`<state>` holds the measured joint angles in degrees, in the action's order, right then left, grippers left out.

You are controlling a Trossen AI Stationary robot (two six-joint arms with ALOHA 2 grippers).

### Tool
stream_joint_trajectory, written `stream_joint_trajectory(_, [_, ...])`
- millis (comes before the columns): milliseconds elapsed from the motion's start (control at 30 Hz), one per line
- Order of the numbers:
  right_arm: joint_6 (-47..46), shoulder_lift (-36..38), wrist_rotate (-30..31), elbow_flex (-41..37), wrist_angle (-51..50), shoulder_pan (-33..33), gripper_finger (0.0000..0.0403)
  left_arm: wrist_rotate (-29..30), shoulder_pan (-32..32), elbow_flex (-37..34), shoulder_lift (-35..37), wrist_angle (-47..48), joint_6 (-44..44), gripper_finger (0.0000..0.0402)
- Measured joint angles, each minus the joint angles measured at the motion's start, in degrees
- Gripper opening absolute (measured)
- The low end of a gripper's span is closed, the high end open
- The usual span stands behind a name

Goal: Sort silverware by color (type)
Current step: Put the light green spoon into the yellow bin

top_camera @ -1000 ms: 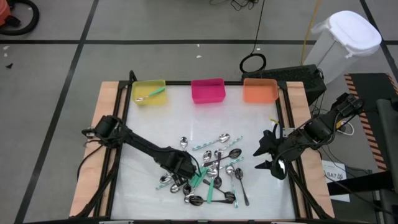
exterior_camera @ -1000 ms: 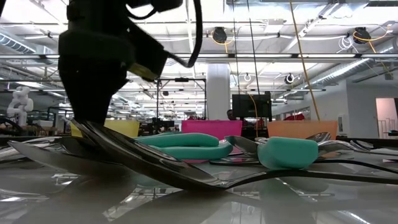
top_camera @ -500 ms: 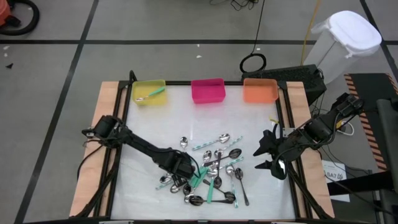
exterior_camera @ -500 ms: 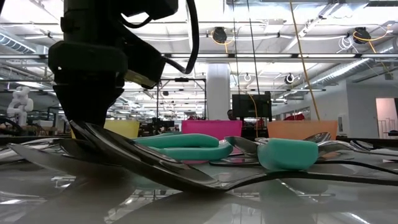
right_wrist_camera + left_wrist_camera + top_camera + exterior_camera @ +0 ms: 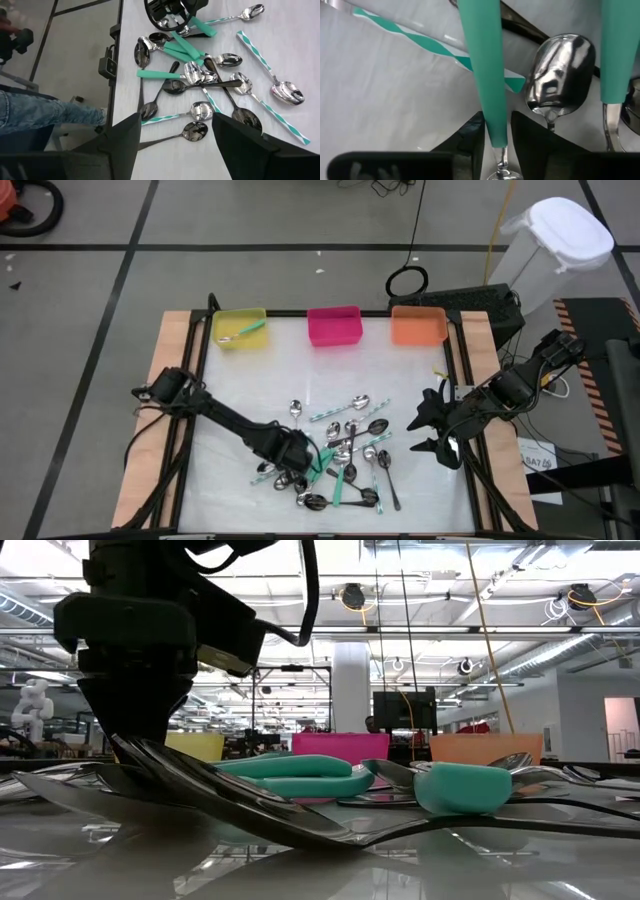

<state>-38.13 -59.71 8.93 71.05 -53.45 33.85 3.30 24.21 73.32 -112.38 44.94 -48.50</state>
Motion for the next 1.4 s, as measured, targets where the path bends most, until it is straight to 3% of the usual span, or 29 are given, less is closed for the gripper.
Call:
stream_joint_trajectory(600, [-0.2, 0.0, 0.0, 0.0, 0.0, 0.0, 0.0242, 5.1, 1.6, -0.1, -0.1, -1.5, -1.2, 0.0090])
stream_joint_trajectory(800, [-0.2, 0.0, 0.0, 0.0, 1.3, 0.0, 0.0242, 5.1, 1.8, -0.1, -0.1, -1.7, -1.9, 0.0041])
stream_joint_trajectory(1400, [-0.2, 0.0, -0.1, 0.0, 3.0, 0.0, 0.0242, 5.5, 0.8, 3.2, -0.5, 0.4, -1.5, 0.0041])
